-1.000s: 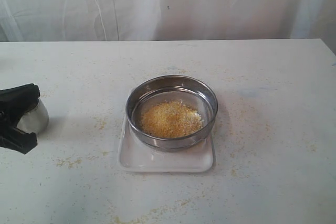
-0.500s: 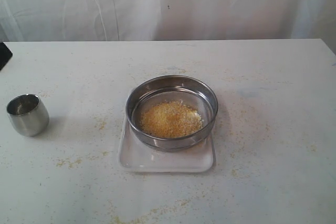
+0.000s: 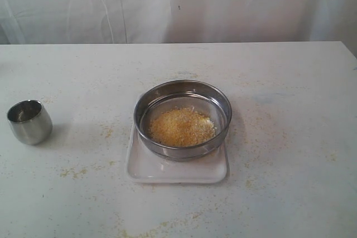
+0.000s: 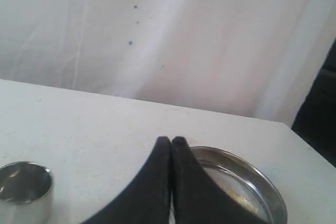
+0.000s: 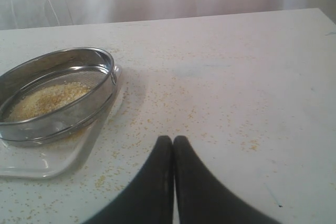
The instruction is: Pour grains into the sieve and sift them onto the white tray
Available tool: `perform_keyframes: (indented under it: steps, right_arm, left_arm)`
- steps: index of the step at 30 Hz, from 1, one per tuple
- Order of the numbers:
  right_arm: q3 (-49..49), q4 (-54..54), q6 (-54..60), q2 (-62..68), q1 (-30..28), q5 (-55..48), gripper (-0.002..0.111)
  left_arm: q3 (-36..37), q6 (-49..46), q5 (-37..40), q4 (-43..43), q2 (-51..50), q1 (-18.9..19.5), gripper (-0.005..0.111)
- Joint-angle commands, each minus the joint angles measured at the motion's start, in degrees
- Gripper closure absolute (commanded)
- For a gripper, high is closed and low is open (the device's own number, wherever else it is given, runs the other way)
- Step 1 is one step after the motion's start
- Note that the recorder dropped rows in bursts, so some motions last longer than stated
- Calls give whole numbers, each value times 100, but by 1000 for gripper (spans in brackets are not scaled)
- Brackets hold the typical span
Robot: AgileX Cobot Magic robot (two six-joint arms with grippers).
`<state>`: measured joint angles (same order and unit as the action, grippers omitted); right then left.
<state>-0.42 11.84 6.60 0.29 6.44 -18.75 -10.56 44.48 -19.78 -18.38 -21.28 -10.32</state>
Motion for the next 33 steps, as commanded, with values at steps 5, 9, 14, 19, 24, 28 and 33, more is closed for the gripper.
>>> perform_keyframes:
  steps: [5,9,14,19,24,28,33]
  right_arm:
    - [42,33,-4,-29,-20,44,108]
    - [42,33,-4,-29,-20,44,108]
    - [42,33,-4,-29,-20,44,108]
    - [42,33,-4,-29,-20,44,108]
    - [42,33,-4,-29,-20,44,108]
    - [42,33,-4,-29,-20,44,108]
    - [42,33,-4,-29,-20,44,108]
  left_arm:
    - [984,52,274,184,1119,836,107]
    - [1056,31,801,311,1549,1080,107]
    - [1056,15,1614,607,1963,1236,107]
    - [1056,15,2475,678,2128,1236,107]
    - [1056,15,2696,678,2128,1236,107]
    - [1056,15,2696,678,2128,1236,107]
    - [1056,-351,2943,784,2128,1236,107]
